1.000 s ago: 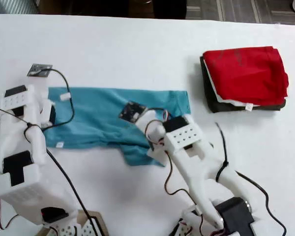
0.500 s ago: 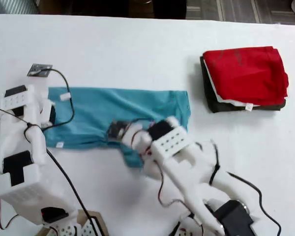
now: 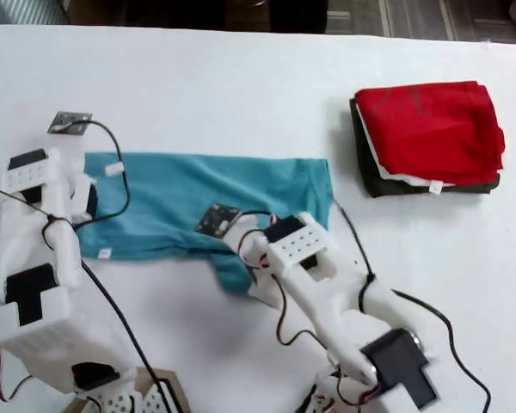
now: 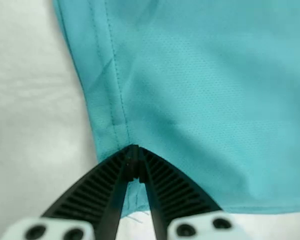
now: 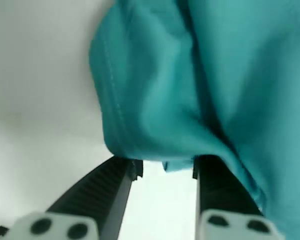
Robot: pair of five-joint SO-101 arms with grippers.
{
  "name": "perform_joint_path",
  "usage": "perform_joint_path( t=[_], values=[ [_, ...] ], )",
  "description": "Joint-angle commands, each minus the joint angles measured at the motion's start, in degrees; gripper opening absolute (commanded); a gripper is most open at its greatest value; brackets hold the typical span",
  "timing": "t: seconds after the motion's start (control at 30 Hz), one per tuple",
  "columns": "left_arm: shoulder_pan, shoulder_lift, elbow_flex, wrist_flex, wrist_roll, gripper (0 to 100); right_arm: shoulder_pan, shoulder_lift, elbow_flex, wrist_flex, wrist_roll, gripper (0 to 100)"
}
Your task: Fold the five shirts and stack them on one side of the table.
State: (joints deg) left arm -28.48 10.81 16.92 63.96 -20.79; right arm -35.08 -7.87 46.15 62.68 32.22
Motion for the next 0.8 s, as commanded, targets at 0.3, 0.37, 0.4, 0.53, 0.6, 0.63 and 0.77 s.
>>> perform_joint_path(
  t=[0.3, 0.37, 0.4, 0.53, 0.6, 0.63, 0.77],
  values=[
    [0.1, -3.1, -1.3, -0.6, -0.4, 3, 4.3, 12.9, -9.5, -0.8, -0.2, 11.8],
    [0.1, -3.1, -1.3, -0.6, -0.4, 3, 5.4, 14.3, -11.1, 0.1, -0.2, 0.2],
    [0.1, -3.1, -1.3, -0.6, -0.4, 3, 5.9, 14.6, -11.5, 0.8, -0.2, 2.6],
    [0.1, -3.2, -1.3, -0.6, -0.4, 3, 6.7, 12.4, -12.2, 2.9, 2.9, 2.2],
    [0.1, -3.1, -1.3, -0.6, -0.4, 3, 6.6, 9.0, -12.4, 4.8, 4.0, 2.2],
    [0.1, -3.1, -1.3, -0.6, -0.4, 3, 6.6, 6.8, -12.4, 5.7, 4.2, 2.2],
    [0.1, -3.1, -1.3, -0.6, -0.4, 3, 6.7, -3.6, -12.4, 10.9, 6.4, 2.2]
  ],
)
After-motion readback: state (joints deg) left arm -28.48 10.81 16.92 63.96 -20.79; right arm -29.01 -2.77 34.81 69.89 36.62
